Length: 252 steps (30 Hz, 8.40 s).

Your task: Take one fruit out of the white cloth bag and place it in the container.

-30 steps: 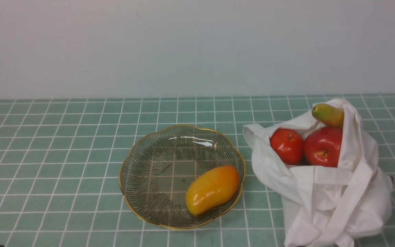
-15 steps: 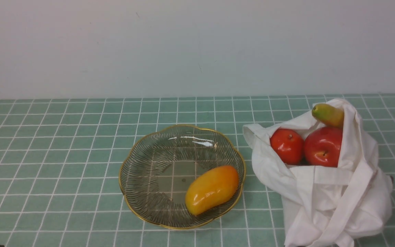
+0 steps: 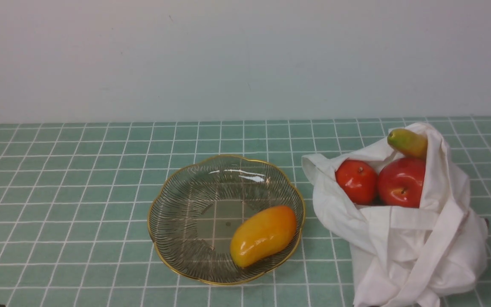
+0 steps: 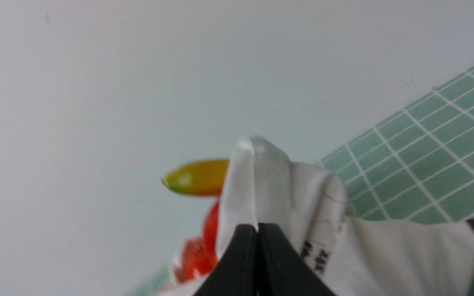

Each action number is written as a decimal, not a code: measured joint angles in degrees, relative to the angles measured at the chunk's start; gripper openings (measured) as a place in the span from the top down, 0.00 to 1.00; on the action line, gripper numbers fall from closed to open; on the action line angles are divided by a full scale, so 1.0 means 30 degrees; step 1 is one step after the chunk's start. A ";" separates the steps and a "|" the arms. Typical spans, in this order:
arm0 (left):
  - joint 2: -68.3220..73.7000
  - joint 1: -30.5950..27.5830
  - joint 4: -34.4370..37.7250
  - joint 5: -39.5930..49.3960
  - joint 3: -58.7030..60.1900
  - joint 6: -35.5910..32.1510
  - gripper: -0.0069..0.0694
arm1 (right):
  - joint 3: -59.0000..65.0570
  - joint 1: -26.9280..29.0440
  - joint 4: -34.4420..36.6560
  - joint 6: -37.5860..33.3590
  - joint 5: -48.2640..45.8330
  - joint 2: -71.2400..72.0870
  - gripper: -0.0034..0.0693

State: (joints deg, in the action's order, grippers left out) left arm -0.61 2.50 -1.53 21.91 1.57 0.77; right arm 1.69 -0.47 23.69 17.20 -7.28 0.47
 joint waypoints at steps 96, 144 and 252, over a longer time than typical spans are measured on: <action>0.0000 0.0000 0.0000 0.0000 0.0000 0.0000 0.92 | -2.4649 -0.5114 -0.9294 -1.2375 -1.1525 -2.4842 0.57; 0.0000 0.0000 0.0000 0.0000 0.0000 0.0000 0.92 | -2.4649 -1.3110 0.5710 -2.0393 -0.5097 -3.3543 0.57; 0.0000 0.0000 0.0000 0.0000 0.0000 0.0000 0.92 | -0.0069 -0.0557 -0.8605 -0.5203 -0.4569 -0.0028 0.97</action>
State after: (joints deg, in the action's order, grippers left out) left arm -0.61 2.50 -1.53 21.91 1.57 0.77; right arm 1.48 -2.14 -2.13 1.59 -20.99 0.39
